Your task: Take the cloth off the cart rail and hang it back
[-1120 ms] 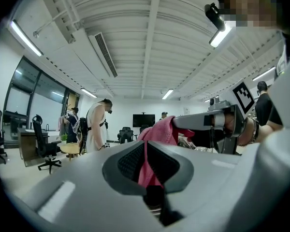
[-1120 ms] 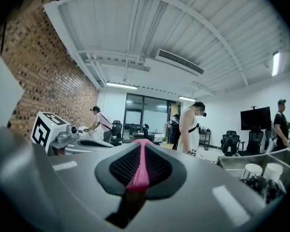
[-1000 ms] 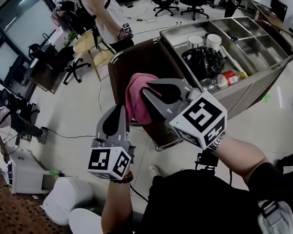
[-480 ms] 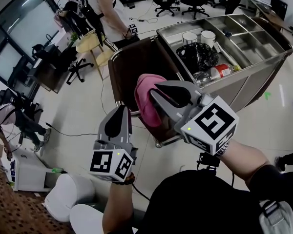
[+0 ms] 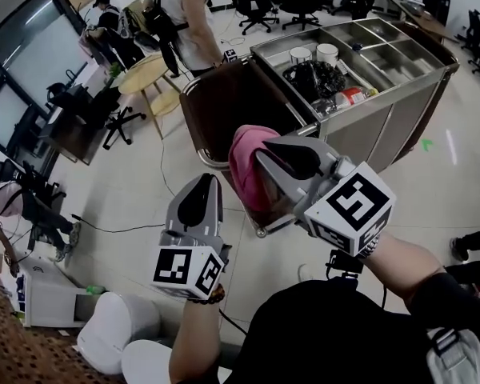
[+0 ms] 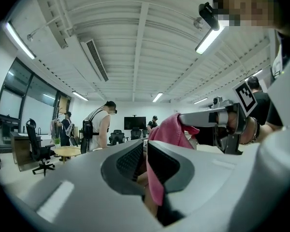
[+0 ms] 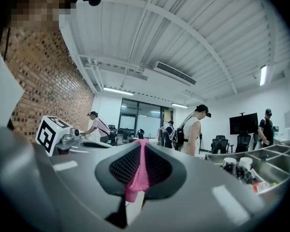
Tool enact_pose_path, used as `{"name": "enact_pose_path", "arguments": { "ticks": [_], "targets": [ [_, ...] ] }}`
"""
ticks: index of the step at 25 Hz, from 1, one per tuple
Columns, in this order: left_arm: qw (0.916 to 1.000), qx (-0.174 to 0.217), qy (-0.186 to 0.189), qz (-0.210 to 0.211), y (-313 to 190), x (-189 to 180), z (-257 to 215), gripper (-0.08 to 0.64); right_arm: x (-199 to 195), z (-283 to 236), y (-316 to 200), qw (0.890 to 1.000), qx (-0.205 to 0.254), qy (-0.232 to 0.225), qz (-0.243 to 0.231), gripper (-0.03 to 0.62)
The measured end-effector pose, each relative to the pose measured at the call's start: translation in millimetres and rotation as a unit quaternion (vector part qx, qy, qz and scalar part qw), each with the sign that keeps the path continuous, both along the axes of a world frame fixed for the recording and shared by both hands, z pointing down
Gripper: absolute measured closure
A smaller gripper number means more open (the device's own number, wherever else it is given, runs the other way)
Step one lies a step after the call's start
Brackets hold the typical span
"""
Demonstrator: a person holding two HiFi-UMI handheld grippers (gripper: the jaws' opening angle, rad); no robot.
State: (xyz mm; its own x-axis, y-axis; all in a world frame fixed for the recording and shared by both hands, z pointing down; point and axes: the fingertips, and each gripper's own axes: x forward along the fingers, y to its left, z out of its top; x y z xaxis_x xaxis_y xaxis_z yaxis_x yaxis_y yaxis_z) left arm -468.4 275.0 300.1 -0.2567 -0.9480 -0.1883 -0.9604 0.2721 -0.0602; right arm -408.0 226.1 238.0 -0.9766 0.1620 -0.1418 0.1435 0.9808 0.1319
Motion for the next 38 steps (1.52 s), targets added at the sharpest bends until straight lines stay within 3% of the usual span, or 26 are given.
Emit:
{"name": "enact_pose_path", "arguments": {
  "ticks": [13,38],
  "targets": [
    [0.9996,0.014,0.003,0.025,44,43,-11,0.549,41,8,46,0.999,0.001,0.024,0.029,0.570],
    [0.9999,0.010,-0.012,-0.004,2,94,-5,0.549,82,22,10,1.000,0.007,0.002,-0.018,0.571]
  ]
}}
